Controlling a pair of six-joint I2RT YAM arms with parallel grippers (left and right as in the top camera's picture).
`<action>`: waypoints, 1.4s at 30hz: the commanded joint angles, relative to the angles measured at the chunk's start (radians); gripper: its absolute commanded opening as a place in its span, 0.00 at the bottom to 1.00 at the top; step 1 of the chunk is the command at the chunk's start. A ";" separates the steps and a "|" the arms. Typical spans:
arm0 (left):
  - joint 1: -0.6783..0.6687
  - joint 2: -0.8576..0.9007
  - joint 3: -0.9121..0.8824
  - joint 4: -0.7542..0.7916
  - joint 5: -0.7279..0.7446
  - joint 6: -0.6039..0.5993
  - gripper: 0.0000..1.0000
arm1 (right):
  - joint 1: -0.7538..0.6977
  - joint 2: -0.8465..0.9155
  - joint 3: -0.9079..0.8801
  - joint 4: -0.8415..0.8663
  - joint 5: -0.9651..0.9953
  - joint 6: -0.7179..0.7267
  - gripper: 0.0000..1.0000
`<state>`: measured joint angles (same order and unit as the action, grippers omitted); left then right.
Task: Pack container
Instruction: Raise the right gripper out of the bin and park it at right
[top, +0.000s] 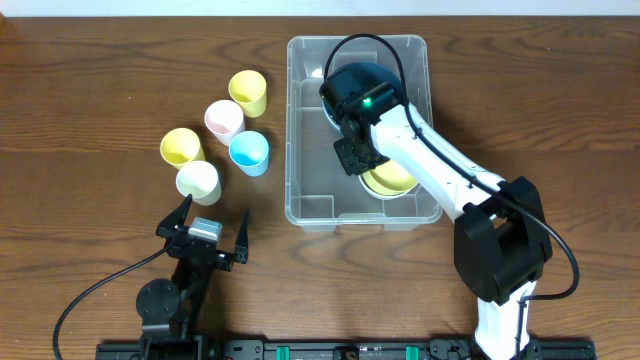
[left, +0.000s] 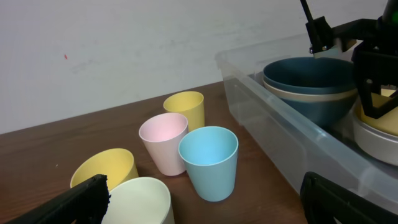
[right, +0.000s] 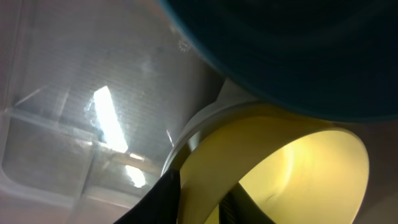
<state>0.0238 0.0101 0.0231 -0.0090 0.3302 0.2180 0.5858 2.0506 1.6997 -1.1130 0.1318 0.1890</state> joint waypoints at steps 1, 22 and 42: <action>0.004 -0.006 -0.019 -0.034 0.006 0.013 0.98 | -0.027 0.001 -0.004 -0.002 0.055 -0.011 0.24; 0.004 -0.006 -0.019 -0.035 0.006 0.013 0.98 | -0.068 0.001 -0.004 0.014 0.044 -0.010 0.67; 0.004 -0.006 -0.019 -0.034 0.006 0.013 0.98 | -0.238 -0.038 0.464 -0.193 0.048 0.185 0.99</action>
<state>0.0238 0.0101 0.0231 -0.0090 0.3302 0.2180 0.4225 2.0495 2.1098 -1.2869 0.1612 0.3321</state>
